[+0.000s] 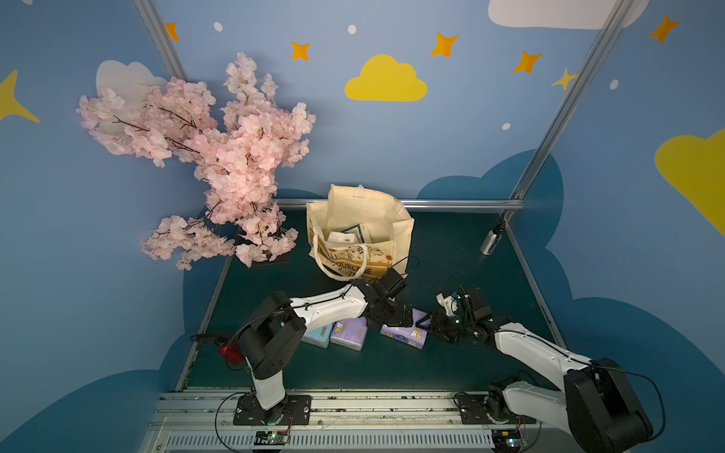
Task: Put tissues into the canvas bag
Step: Pick up the pack of facial tissues from the center of the board.
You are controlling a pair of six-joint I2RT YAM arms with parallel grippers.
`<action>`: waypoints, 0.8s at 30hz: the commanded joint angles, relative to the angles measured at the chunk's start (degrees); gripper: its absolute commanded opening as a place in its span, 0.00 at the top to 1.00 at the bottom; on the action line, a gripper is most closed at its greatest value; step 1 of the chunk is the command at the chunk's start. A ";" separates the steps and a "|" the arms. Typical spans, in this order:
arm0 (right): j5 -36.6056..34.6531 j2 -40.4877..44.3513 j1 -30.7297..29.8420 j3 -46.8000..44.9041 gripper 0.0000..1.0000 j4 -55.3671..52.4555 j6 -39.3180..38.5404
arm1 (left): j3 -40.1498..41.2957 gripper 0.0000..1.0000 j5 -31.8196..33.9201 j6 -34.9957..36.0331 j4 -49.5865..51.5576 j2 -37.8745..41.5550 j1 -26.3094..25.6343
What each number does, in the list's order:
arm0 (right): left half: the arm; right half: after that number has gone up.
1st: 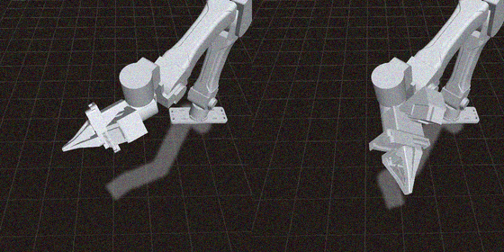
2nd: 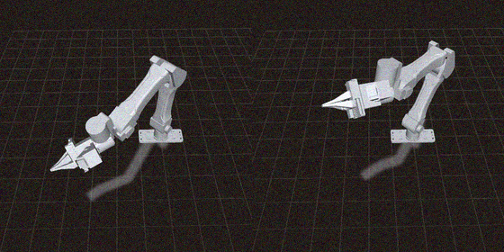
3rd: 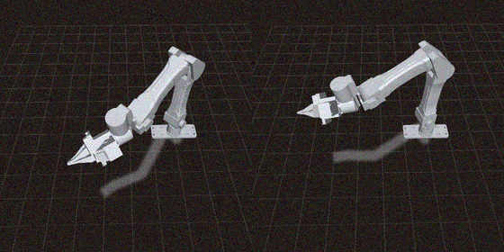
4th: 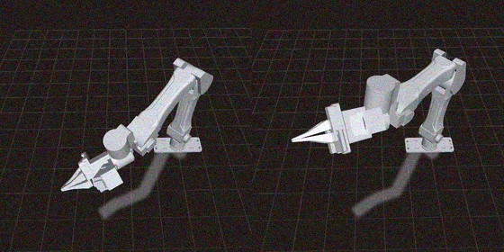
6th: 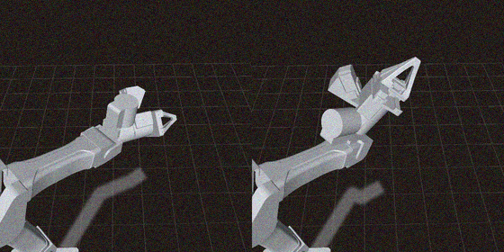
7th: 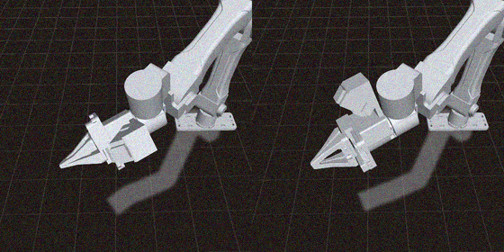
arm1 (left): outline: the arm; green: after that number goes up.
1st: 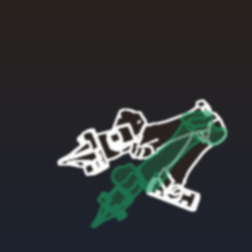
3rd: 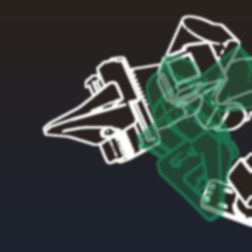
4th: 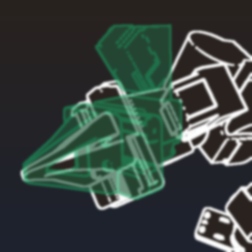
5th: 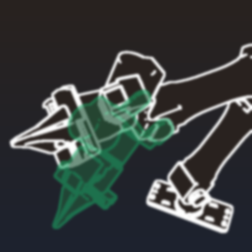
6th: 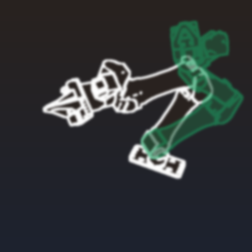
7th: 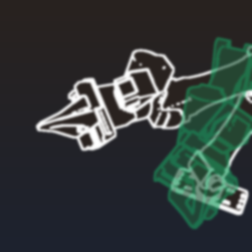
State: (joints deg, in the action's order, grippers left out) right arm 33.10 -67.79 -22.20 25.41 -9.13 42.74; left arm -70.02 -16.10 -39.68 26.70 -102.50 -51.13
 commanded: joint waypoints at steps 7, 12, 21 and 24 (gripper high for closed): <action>2.32 -3.11 7.96 7.54 0.44 -5.78 -8.03 | -5.45 0.02 -3.24 -2.19 -4.55 -3.91 -0.34; 1.91 -2.19 10.99 8.54 0.34 -9.73 -10.91 | -5.05 0.02 -0.29 -1.70 -1.43 -2.74 -0.26; -6.03 1.08 11.56 6.27 0.24 -14.70 -14.18 | -2.38 0.01 1.28 -0.93 -0.12 0.27 1.14; -4.54 1.54 11.74 5.20 0.20 -10.95 -13.58 | -1.47 0.02 0.87 -1.40 -1.19 0.45 1.13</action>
State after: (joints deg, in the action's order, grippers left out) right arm 29.58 -67.18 -10.72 31.73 -21.10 30.22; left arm -72.69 -15.75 -41.15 25.08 -103.15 -50.00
